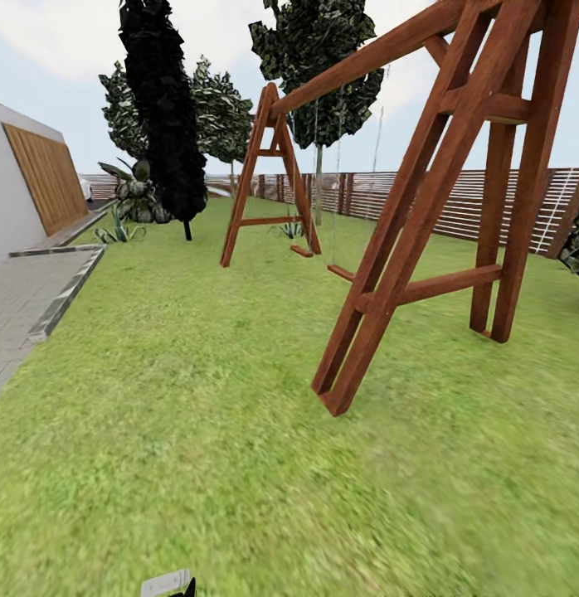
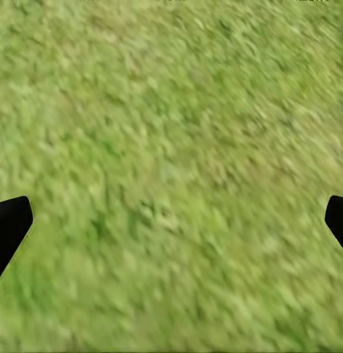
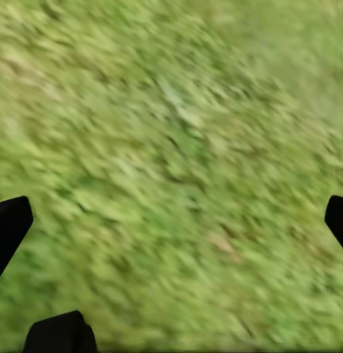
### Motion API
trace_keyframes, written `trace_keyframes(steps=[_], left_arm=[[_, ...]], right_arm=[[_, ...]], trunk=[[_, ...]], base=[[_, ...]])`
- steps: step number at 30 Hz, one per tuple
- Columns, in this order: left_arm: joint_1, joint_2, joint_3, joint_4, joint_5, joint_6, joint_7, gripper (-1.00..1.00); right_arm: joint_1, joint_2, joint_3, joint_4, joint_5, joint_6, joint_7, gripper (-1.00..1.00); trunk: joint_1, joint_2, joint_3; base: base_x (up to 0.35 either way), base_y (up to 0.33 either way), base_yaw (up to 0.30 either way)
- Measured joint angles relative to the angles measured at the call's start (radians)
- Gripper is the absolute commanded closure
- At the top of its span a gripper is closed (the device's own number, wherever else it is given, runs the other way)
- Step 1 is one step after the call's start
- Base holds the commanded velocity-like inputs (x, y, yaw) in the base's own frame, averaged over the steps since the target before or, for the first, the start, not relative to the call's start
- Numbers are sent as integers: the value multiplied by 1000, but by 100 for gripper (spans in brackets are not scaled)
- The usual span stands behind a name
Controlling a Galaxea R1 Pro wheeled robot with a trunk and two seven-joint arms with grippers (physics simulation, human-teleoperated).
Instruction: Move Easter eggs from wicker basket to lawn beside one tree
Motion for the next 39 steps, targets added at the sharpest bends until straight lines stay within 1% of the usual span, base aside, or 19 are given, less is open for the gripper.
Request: trace_keyframes(steps=[6,10,32,39], left_arm=[[0,0,-1,1,-1,0,0,-100],[0,-1,-3,1,-3,0,1,-100],[0,-1,-4,1,-4,-1,1,-100],[0,-2,-4,2,-4,-1,1,-100]], right_arm=[[0,0,0,0,0,0,0,-100],[0,2,0,0,0,0,0,-100],[0,3,1,0,1,-1,0,-100],[0,3,1,-1,1,-1,0,-100]], trunk=[[0,0,0],[0,0,0],[0,0,0],[0,0,4]], base=[[1,56,-7],[96,-97,-1],[172,-224,-2],[148,-255,-232]])
